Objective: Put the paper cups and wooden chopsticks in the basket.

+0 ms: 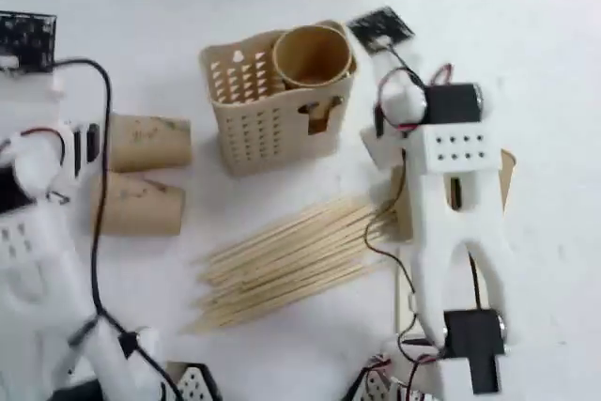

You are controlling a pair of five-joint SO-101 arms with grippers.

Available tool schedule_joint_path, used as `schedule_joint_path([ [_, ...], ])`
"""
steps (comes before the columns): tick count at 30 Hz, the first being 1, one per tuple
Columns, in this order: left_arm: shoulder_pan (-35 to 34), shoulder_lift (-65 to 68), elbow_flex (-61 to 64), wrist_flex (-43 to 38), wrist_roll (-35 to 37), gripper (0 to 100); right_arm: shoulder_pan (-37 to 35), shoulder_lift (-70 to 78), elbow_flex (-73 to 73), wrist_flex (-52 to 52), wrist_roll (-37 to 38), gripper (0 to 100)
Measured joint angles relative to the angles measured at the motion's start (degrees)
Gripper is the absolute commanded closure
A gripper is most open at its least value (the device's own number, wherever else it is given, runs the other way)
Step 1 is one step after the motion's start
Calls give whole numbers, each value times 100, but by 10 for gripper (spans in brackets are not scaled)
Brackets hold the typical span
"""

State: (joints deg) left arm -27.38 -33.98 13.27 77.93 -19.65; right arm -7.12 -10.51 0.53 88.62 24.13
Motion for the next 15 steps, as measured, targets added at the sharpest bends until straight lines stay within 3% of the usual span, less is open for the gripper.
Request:
schedule_joint_path([
  [4, -369, 1099, -299, 308, -668, 752, 404, -870, 1512, -993, 0, 981],
  [11, -554, 2910, -1257, 1829, -2330, 718, 545, -2752, 4308, -2699, 0, 981],
  [15, -545, 3736, -1363, 1916, -2910, 718, 624, -3534, 5178, -2998, 0, 981],
])
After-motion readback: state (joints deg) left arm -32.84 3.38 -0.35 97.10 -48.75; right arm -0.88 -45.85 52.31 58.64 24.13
